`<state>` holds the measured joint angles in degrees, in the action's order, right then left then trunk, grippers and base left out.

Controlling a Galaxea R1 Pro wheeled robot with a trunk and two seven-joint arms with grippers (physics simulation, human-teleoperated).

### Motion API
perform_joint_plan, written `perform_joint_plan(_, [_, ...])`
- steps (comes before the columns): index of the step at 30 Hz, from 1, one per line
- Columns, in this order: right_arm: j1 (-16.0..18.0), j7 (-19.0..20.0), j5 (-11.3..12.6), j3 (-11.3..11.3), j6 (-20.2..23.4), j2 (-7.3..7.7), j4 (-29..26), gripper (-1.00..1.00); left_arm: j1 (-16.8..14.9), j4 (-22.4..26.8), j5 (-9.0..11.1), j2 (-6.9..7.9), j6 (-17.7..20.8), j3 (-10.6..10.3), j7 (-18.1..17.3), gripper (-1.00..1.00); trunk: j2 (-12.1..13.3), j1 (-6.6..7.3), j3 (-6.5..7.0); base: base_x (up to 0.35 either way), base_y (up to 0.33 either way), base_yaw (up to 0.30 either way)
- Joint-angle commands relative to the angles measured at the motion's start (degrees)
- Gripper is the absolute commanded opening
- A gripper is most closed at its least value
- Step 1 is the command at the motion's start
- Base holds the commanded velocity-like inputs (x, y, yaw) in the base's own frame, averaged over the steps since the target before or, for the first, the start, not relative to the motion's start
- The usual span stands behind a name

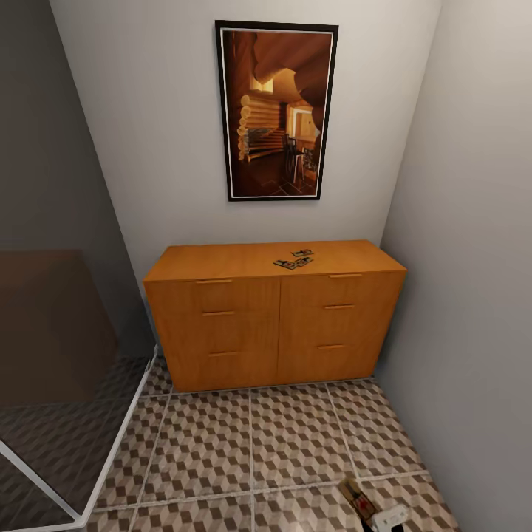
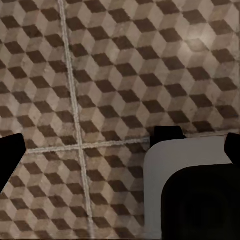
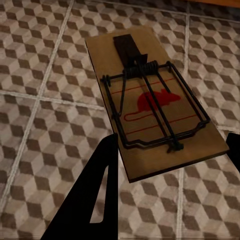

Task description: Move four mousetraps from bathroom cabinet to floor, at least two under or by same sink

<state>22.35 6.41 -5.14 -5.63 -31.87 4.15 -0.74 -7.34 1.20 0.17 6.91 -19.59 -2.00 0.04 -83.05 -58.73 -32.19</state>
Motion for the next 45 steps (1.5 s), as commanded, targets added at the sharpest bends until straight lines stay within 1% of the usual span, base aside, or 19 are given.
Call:
perform_joint_plan(1, [0.02,-0.04,0.13,-0.35,0.09,-0.03,0.03,-1.00,-0.04,-0.78,0.04,-0.08,-0.19,-0.18,0.00,1.00,-0.03,0.00,-0.05,0.000,0.000,0.000])
perform_joint_plan(4, [-0.01,-0.14,0.13,-0.35,1.85,-0.22,-0.02,-1.00,-0.04,-4.31,0.08,-0.97,0.01,-0.19,-0.03,1.00,-0.03,0.00,-0.05,0.000,0.000,0.000])
perform_joint_plan(9, [-0.03,-0.02,0.13,-0.34,3.68,-0.24,-0.05,-1.00,-0.04,-5.30,0.04,-1.49,0.02,-0.15,-0.13,1.00,-0.03,0.00,-0.05,0.000,0.000,0.000])
perform_joint_plan(23, [-0.03,0.00,0.13,-0.34,3.83,-0.85,-0.14,-1.00,-0.04,-5.46,0.09,-1.55,0.08,-0.19,-0.13,1.00,-0.03,0.00,-0.05,0.000,0.000,0.000])
perform_joint_plan(45, [-0.03,0.00,0.13,-0.34,3.83,-0.90,-0.14,-1.00,-0.04,-5.42,0.10,-1.55,0.08,-0.19,-0.12,1.00,-0.03,0.00,-0.05,0.000,0.000,0.000])
